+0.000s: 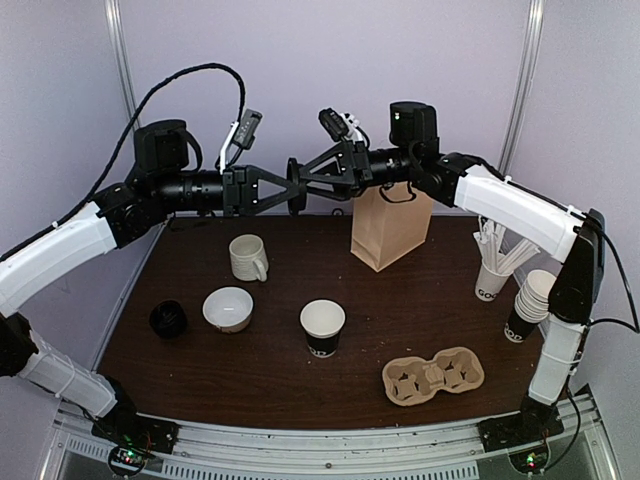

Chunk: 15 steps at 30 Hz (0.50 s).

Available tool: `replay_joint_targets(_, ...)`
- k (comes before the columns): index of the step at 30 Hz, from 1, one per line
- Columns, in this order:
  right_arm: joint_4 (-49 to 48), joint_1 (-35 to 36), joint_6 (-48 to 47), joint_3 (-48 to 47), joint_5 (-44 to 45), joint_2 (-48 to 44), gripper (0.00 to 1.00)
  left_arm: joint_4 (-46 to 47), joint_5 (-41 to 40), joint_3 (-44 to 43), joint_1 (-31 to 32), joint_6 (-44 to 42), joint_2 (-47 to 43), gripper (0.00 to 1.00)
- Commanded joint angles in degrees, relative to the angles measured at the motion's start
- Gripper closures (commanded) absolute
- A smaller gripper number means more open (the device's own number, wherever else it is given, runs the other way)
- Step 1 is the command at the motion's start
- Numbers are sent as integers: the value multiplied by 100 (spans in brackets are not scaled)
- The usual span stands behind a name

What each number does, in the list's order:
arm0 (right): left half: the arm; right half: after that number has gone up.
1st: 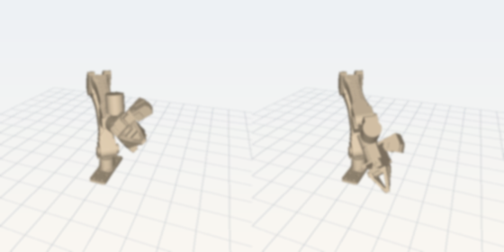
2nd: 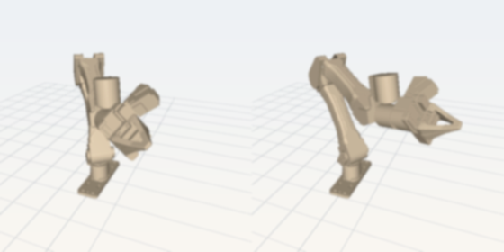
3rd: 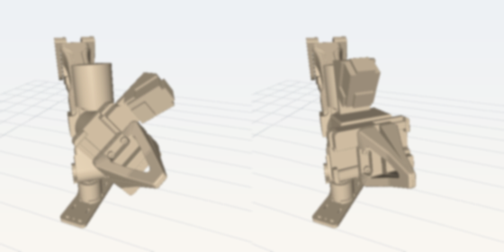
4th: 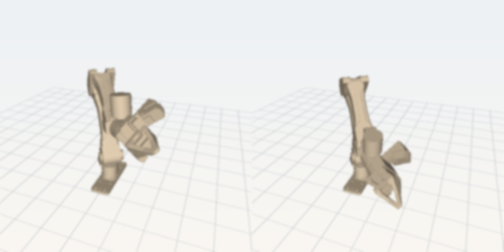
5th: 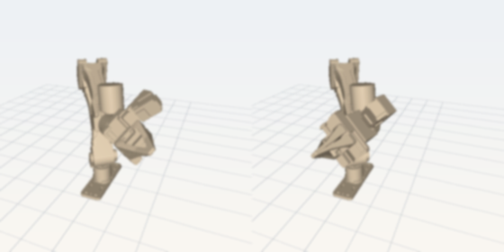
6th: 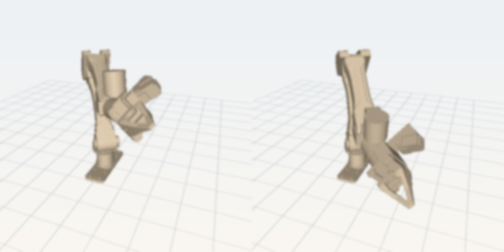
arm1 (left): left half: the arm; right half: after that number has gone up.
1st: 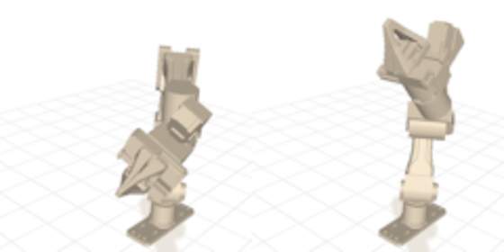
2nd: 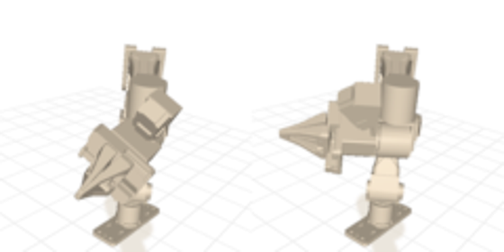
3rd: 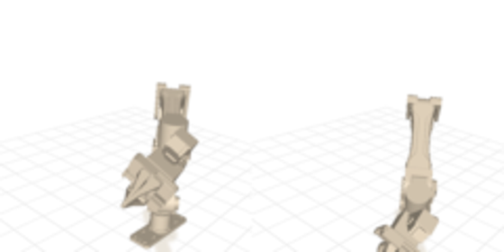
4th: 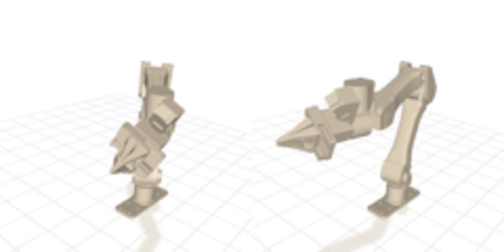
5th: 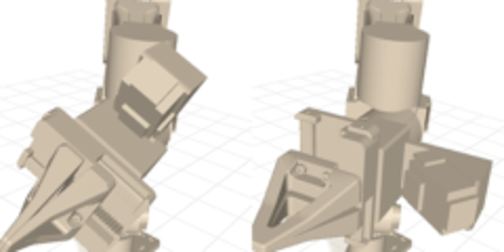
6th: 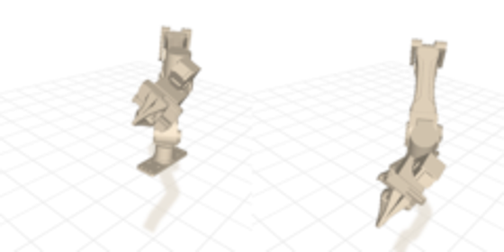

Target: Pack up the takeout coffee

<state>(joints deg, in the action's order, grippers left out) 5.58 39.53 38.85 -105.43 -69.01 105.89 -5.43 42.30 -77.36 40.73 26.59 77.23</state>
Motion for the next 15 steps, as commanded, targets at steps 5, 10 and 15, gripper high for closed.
replay_joint_targets(5, 606, -81, -624, -161, 88, -24, 32, -518, -462, -134, 23, -442, -224, 64)
replay_joint_targets(10, 2960, -262, -2929, -628, 1147, -92, 32, -1732, -1890, 134, 23, -924, -770, 51)
replay_joint_targets(15, 4203, -241, -4659, -504, 2353, -389, 31, -2728, -3386, 679, 23, -976, -571, 52)
